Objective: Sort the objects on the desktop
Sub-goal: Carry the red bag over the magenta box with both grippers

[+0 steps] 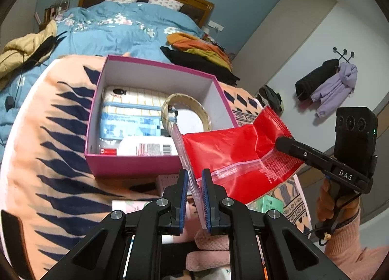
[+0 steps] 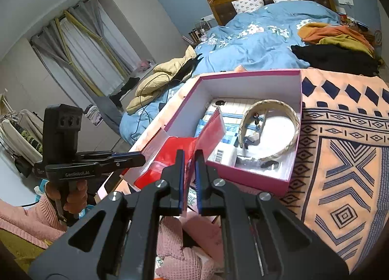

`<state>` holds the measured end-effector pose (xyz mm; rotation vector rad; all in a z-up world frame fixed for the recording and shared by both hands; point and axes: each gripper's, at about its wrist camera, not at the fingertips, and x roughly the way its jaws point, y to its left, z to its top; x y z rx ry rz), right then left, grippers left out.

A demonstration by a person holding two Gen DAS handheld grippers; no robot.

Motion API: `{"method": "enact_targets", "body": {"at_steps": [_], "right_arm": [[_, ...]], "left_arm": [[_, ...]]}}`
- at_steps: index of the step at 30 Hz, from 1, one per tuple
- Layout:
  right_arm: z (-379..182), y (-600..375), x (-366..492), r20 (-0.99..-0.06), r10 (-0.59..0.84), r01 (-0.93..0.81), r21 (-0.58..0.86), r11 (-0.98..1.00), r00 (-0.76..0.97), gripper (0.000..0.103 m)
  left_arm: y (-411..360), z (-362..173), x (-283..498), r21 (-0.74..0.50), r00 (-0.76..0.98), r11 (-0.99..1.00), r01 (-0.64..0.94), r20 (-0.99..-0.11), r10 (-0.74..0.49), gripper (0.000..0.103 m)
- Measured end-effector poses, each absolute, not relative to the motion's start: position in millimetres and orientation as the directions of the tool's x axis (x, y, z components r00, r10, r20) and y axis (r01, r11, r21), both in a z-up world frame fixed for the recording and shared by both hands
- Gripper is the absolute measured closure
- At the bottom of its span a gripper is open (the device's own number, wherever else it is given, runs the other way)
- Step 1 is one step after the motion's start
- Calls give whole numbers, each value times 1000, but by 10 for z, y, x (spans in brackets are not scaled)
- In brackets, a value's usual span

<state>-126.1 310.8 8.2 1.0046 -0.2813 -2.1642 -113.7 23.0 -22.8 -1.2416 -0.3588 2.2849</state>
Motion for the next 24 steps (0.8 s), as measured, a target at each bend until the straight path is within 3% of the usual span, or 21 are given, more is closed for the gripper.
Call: {"method": "enact_targets", "body": {"at_steps": [24], "right_arm": [[74, 2988, -1690, -572, -701, 524, 476, -707, -426, 93]], "left_arm": [[174, -178, -1447, -419, -477, -856, -303, -711, 517, 92]]}}
